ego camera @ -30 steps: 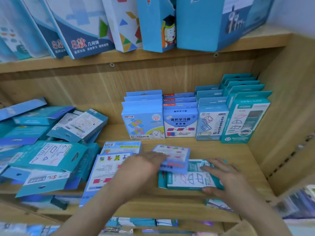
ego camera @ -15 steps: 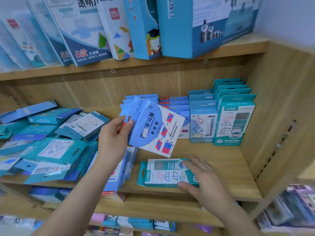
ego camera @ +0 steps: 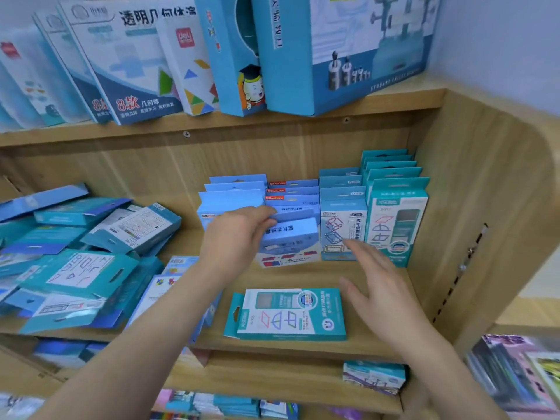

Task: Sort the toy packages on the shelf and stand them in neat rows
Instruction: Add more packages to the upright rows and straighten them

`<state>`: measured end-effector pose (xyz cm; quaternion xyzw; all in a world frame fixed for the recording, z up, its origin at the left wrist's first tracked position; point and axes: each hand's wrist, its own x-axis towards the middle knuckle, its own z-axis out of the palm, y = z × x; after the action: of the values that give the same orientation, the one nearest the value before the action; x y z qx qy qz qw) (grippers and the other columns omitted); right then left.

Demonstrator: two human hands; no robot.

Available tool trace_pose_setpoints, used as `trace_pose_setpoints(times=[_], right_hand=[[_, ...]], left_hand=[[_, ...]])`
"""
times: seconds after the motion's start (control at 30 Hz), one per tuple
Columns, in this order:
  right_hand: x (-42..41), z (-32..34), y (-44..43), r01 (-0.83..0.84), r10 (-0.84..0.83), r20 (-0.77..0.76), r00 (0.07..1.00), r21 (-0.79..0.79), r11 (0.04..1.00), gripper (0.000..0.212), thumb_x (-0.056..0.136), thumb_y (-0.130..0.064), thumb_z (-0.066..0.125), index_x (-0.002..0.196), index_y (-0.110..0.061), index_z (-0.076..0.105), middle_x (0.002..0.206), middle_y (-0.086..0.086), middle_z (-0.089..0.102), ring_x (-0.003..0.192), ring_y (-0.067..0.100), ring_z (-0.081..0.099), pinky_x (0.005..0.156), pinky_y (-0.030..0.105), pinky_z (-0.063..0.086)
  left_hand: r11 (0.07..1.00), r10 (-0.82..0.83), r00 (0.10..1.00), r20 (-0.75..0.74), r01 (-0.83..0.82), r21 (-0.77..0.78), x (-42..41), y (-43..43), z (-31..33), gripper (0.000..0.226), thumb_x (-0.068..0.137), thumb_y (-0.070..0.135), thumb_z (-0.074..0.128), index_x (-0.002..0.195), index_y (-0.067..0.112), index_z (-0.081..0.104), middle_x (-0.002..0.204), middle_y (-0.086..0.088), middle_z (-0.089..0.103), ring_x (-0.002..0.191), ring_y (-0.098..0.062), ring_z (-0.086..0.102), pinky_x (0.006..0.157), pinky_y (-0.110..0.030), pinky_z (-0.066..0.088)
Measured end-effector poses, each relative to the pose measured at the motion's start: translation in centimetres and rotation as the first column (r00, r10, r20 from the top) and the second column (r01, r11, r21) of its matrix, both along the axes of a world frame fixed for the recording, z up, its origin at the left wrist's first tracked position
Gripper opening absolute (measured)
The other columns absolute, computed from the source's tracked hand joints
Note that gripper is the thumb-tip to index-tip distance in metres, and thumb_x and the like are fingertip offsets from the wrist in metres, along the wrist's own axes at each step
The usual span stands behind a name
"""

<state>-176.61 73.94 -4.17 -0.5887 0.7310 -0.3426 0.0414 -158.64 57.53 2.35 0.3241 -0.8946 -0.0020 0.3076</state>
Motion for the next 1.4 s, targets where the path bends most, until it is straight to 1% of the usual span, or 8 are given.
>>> trace_pose_setpoints(times=[0.27, 0.4, 0.5, 0.8, 1.0, 1.17, 1.27, 1.4], right_hand=[[-1.6, 2.7, -2.9, 0.023, -0.010, -0.174, 0.985, 0.072, 0.997, 0.064, 0.094, -0.027, 0.052, 0.149, -0.023, 0.019, 0.157, -0.005, 0.019, 0.144, 0.011, 0.013, 0.110, 0.019, 0.006], [-1.9, 3.3, -4.1, 0.013, 0.020, -0.261, 0.965, 0.124, 0.992, 0.063, 0.096, -0.027, 0.048, 0.149, -0.024, 0.015, 0.159, -0.005, 0.010, 0.146, 0.013, 0.005, 0.113, 0.024, 0.007], [-2.4, 3.7, -5.3, 0.015, 0.045, -0.341, 0.939, 0.173, 0.985, 0.064, 0.096, -0.023, 0.047, 0.150, -0.024, 0.014, 0.159, -0.002, 0.009, 0.147, 0.016, 0.004, 0.117, 0.033, 0.014], [-2.1, 4.0, -6.7, 0.079, 0.026, -0.415, 0.910, 0.234, 0.969, 0.057, 0.094, -0.012, 0.041, 0.148, -0.015, 0.022, 0.158, 0.008, 0.013, 0.146, 0.024, 0.011, 0.115, 0.036, 0.020], [-2.2, 3.8, -6.8, 0.079, 0.019, -0.394, 0.919, 0.232, 0.970, 0.056, 0.094, -0.014, 0.045, 0.146, -0.016, 0.024, 0.158, 0.007, 0.014, 0.146, 0.024, 0.010, 0.114, 0.038, 0.025], [-2.4, 3.5, -7.0, 0.055, 0.027, -0.366, 0.930, 0.212, 0.976, 0.057, 0.094, -0.015, 0.046, 0.146, -0.016, 0.022, 0.158, 0.006, 0.010, 0.146, 0.023, 0.005, 0.115, 0.035, 0.020], [-2.6, 3.1, -6.9, 0.036, 0.038, -0.347, 0.937, 0.205, 0.978, 0.057, 0.094, -0.015, 0.045, 0.147, -0.018, 0.023, 0.158, 0.005, 0.009, 0.147, 0.023, 0.002, 0.116, 0.038, 0.023], [-2.4, 2.7, -6.7, 0.027, 0.022, -0.309, 0.951, 0.153, 0.988, 0.052, 0.094, -0.017, 0.047, 0.143, -0.020, 0.031, 0.156, 0.006, 0.016, 0.146, 0.025, 0.006, 0.112, 0.044, 0.032]], left_hand=[[1.000, 0.009, 0.996, 0.085, -0.007, -0.023, -4.0, -3.1, -2.6, 0.018, 0.096, 0.026, 0.052, 0.102, 0.014, 0.065, 0.091, -0.007, 0.067, 0.087, -0.031, 0.060, 0.065, -0.036, 0.047], [0.964, 0.062, 0.985, 0.162, -0.017, -0.264, -4.2, -3.7, -3.3, 0.006, 0.083, 0.022, 0.071, 0.085, 0.017, 0.070, 0.077, 0.000, 0.068, 0.077, -0.029, 0.057, 0.061, -0.033, 0.041], [0.938, 0.104, 0.982, 0.155, -0.045, -0.343, -4.1, -4.3, -3.6, 0.006, 0.078, 0.020, 0.075, 0.080, 0.016, 0.071, 0.076, 0.001, 0.067, 0.075, -0.028, 0.056, 0.061, -0.033, 0.038], [0.929, 0.116, 0.983, 0.142, -0.057, -0.366, -6.0, -5.4, -3.7, 0.013, 0.073, 0.015, 0.080, 0.071, 0.010, 0.068, 0.065, -0.004, 0.058, 0.068, -0.028, 0.055, 0.046, -0.027, 0.038], [0.960, 0.114, 0.989, 0.096, -0.085, -0.266, -6.8, -5.5, -3.4, 0.024, 0.076, 0.015, 0.076, 0.097, 0.013, 0.062, 0.088, -0.006, 0.061, 0.080, -0.030, 0.056, 0.045, -0.033, 0.047], [0.950, -0.034, 0.990, 0.135, 0.074, -0.302, -5.6, -3.6, -4.6, 0.031, 0.072, 0.021, 0.078, 0.098, 0.015, 0.063, 0.094, -0.007, 0.058, 0.084, -0.030, 0.057, 0.053, -0.036, 0.048], [0.951, 0.036, 0.973, 0.227, 0.037, -0.307, -5.2, -3.9, -6.0, 0.057, 0.061, 0.028, 0.085, 0.111, 0.019, 0.059, 0.100, -0.006, 0.059, 0.090, -0.029, 0.058, 0.064, -0.038, 0.049], [0.935, 0.126, 0.959, 0.253, -0.030, -0.352, -5.8, -4.3, -6.8, 0.066, 0.059, 0.021, 0.085, 0.115, 0.022, 0.052, 0.103, -0.005, 0.056, 0.092, -0.028, 0.054, 0.067, -0.037, 0.046]])
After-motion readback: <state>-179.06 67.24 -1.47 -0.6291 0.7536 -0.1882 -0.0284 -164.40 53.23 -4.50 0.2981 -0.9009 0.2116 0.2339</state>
